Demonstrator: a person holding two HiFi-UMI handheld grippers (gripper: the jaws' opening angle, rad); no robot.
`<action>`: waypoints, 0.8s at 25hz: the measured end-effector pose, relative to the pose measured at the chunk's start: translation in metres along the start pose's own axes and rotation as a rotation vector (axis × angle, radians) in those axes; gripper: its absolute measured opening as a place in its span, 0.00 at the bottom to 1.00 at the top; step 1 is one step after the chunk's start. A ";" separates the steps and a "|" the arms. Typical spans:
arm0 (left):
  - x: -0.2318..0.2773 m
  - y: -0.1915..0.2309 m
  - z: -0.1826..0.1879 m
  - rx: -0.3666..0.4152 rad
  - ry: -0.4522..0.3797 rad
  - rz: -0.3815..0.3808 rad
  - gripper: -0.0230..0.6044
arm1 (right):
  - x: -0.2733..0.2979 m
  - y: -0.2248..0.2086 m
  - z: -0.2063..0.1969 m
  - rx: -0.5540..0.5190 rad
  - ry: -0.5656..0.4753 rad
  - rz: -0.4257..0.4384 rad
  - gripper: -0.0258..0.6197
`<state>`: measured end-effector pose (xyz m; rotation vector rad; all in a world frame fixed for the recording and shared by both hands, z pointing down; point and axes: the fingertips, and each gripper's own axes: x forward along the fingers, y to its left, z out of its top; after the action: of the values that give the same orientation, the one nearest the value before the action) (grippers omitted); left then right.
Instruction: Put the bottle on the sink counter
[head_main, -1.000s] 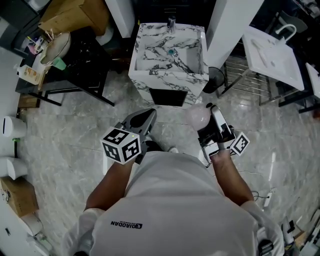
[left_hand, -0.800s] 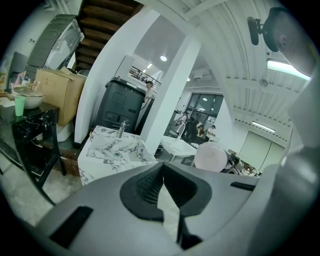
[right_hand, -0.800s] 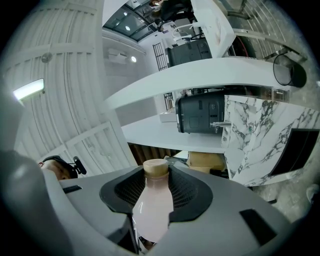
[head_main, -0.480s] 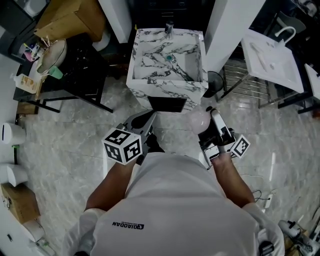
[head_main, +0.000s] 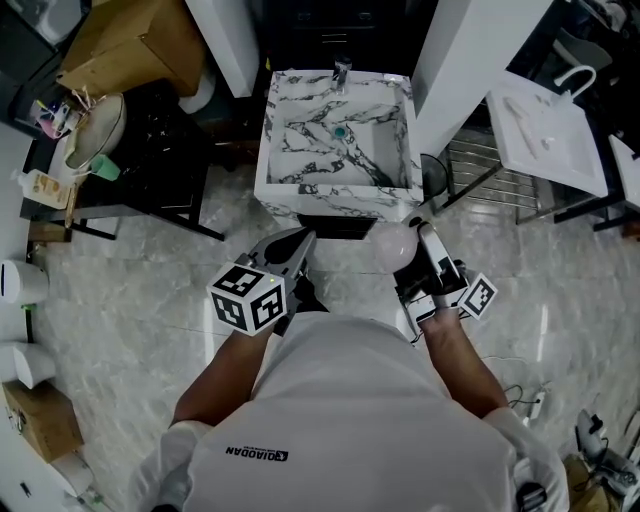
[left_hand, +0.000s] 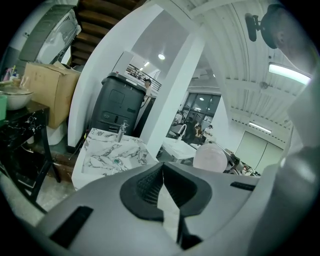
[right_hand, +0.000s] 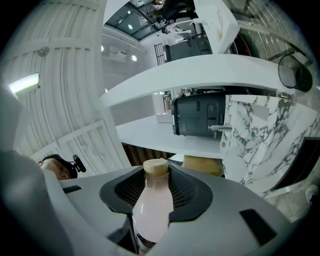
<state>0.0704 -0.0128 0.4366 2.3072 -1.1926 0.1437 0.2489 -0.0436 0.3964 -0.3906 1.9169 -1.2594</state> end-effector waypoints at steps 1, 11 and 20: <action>0.003 0.007 0.004 -0.003 -0.001 0.000 0.06 | 0.006 -0.005 0.001 -0.001 -0.001 -0.005 0.30; 0.032 0.072 0.045 0.007 0.024 -0.050 0.06 | 0.077 -0.045 0.009 -0.020 -0.020 -0.040 0.30; 0.054 0.125 0.086 0.044 0.053 -0.093 0.06 | 0.134 -0.069 0.016 -0.035 -0.070 -0.043 0.30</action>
<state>-0.0074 -0.1539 0.4324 2.3767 -1.0639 0.1980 0.1642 -0.1695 0.3941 -0.4897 1.8822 -1.2252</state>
